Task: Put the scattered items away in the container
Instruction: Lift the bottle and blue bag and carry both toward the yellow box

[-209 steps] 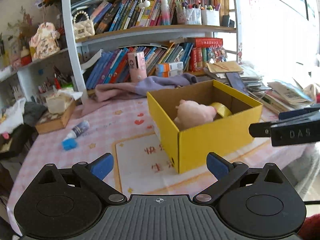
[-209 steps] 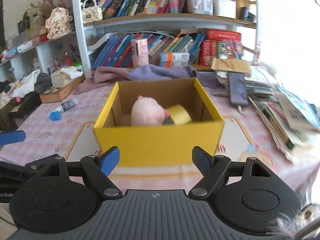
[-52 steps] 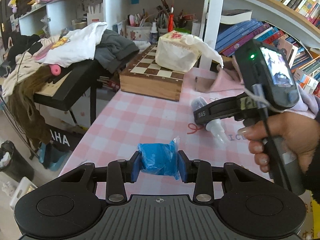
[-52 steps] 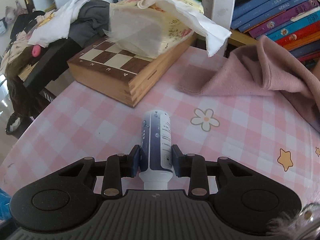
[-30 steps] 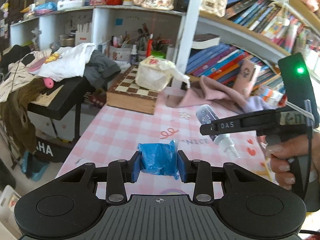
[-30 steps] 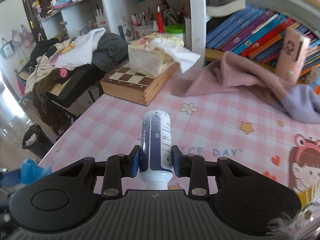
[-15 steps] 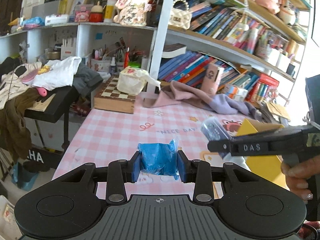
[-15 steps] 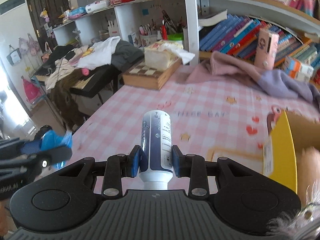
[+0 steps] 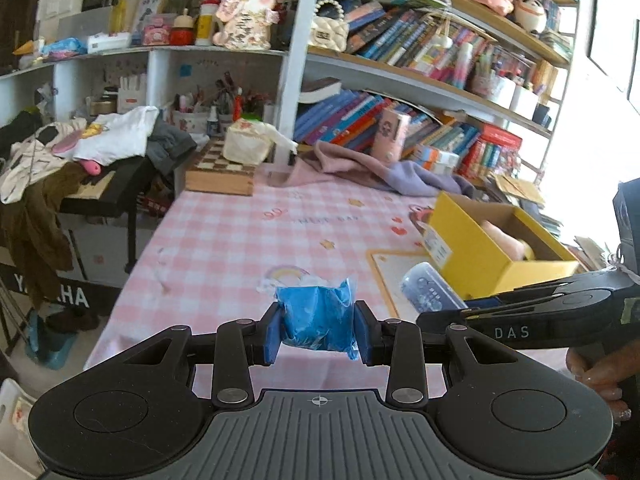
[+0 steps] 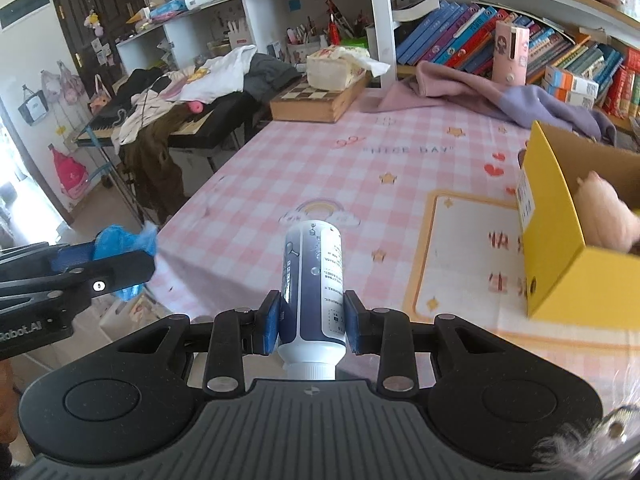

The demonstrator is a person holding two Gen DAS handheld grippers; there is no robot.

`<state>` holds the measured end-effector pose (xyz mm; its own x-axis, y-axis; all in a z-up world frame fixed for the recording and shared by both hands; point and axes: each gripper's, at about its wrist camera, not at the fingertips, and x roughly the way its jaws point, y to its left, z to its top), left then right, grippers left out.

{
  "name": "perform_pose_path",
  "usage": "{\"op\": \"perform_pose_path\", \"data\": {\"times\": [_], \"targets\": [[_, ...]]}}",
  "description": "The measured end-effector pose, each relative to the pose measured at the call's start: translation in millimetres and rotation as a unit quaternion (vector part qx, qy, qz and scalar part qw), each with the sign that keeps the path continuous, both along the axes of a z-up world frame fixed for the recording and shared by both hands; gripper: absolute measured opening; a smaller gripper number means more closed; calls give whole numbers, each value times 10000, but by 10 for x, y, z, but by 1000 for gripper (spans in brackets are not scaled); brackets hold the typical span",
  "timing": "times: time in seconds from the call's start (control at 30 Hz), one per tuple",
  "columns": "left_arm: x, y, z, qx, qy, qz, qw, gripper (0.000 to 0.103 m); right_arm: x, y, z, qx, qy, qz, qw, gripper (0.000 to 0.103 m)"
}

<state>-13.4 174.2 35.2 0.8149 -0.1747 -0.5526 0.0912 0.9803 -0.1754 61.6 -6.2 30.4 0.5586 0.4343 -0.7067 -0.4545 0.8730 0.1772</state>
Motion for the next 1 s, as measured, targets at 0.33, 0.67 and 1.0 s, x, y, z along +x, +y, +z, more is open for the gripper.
{"op": "perform_pose_path", "data": {"times": [0.33,0.67,1.0], "targets": [[-87,-384,-85,-160,149,-855,9961,35,-468,-480,-39,-123,101,-772,9969,30],[-119,-848,-142,-136,239,-1663,9857,35,-814,-988,-107,-90,205,-1607,9867,30],[-41,-1350,-150,-58,286,-2438,9694,35,-1054,-1471,-153,32,262,-2386,9708,30]]}}
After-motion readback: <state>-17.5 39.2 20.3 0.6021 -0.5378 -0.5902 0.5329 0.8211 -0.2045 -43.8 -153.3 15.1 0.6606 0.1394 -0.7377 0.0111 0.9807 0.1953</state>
